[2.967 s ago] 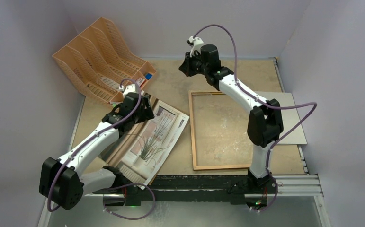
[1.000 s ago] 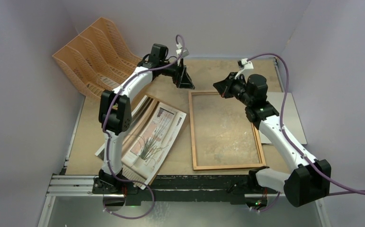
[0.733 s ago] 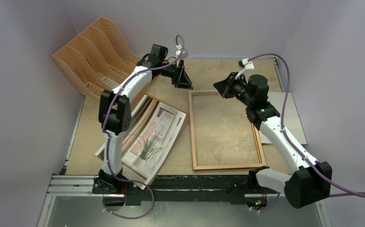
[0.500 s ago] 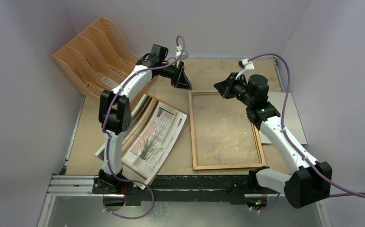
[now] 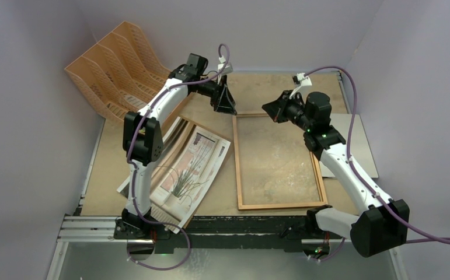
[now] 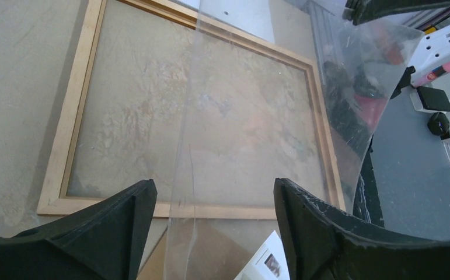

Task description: Put the photo into the frame

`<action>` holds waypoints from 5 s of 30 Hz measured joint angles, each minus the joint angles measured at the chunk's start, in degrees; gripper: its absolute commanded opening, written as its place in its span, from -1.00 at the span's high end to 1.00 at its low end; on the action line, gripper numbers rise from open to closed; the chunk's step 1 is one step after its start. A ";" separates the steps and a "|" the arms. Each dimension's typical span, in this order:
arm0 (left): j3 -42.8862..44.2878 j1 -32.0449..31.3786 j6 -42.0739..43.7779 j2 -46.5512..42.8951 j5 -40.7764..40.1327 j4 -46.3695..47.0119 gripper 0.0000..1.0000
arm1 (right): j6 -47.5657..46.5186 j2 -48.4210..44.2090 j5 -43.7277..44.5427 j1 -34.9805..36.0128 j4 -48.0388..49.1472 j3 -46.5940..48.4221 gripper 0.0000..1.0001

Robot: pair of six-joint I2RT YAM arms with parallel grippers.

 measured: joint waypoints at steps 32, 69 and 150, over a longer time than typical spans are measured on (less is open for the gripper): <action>-6.56 -1.75 -106.51 5.03 16.70 123.67 -0.15 | -0.13 -0.76 -12.61 -0.20 0.70 3.19 1.00; 10.73 0.70 -57.94 0.42 -3.78 65.85 1.00 | 1.11 -11.15 13.35 -0.20 -0.87 11.56 -0.71; -10.38 0.81 -35.32 -52.35 -73.61 14.25 1.00 | 40.50 39.52 22.51 31.21 -13.60 11.50 -0.67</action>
